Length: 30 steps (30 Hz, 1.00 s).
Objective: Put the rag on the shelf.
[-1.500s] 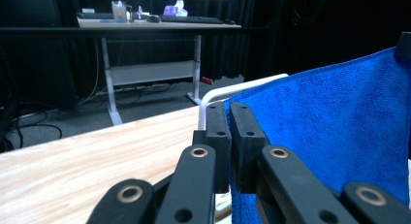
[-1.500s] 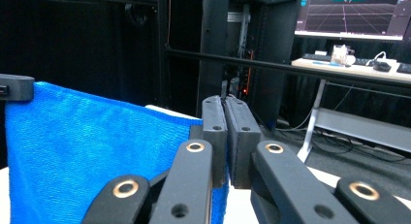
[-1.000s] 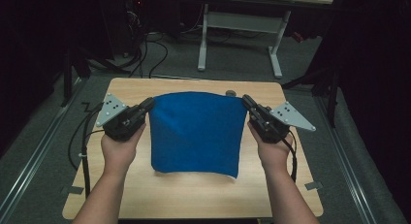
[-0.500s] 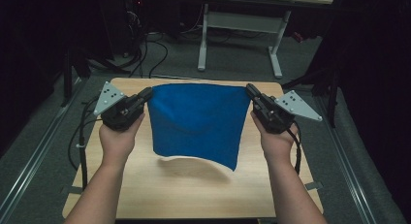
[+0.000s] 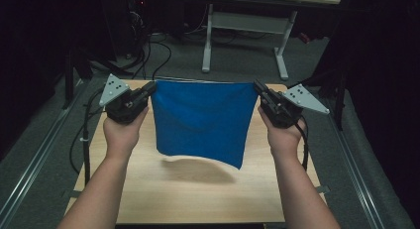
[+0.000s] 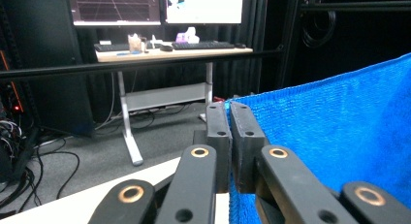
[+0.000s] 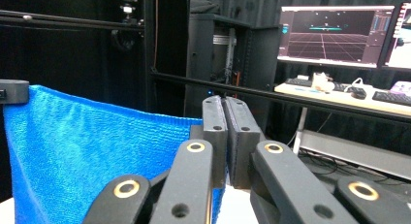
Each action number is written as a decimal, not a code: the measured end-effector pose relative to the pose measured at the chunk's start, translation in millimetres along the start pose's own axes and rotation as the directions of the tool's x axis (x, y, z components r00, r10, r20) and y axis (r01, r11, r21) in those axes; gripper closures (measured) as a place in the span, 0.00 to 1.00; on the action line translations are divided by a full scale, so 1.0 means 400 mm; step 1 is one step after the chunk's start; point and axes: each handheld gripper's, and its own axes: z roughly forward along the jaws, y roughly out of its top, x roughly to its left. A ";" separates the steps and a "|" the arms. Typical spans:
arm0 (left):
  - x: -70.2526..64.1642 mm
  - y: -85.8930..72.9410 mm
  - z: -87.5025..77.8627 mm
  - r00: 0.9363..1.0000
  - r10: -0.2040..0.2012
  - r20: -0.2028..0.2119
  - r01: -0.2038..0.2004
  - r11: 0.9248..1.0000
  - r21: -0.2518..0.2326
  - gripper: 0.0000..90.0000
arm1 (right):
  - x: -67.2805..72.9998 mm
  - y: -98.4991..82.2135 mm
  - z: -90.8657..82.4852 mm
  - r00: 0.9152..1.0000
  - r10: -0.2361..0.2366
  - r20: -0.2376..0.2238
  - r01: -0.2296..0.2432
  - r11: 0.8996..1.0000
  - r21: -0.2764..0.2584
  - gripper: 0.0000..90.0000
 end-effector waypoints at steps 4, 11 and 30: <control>0.008 0.013 0.028 1.000 0.021 -0.003 -0.021 1.000 0.017 0.98 | -0.019 0.007 0.023 1.000 0.010 0.011 -0.010 1.000 0.004 0.99; 0.037 0.038 0.088 0.999 0.026 -0.028 -0.025 0.999 0.041 0.98 | -0.048 0.021 0.067 1.000 0.018 0.022 -0.018 1.000 0.008 0.99; 0.118 0.048 0.277 0.994 0.034 -0.108 -0.017 0.988 0.152 0.98 | -0.129 0.005 0.247 0.995 -0.031 0.097 0.020 0.992 0.122 0.99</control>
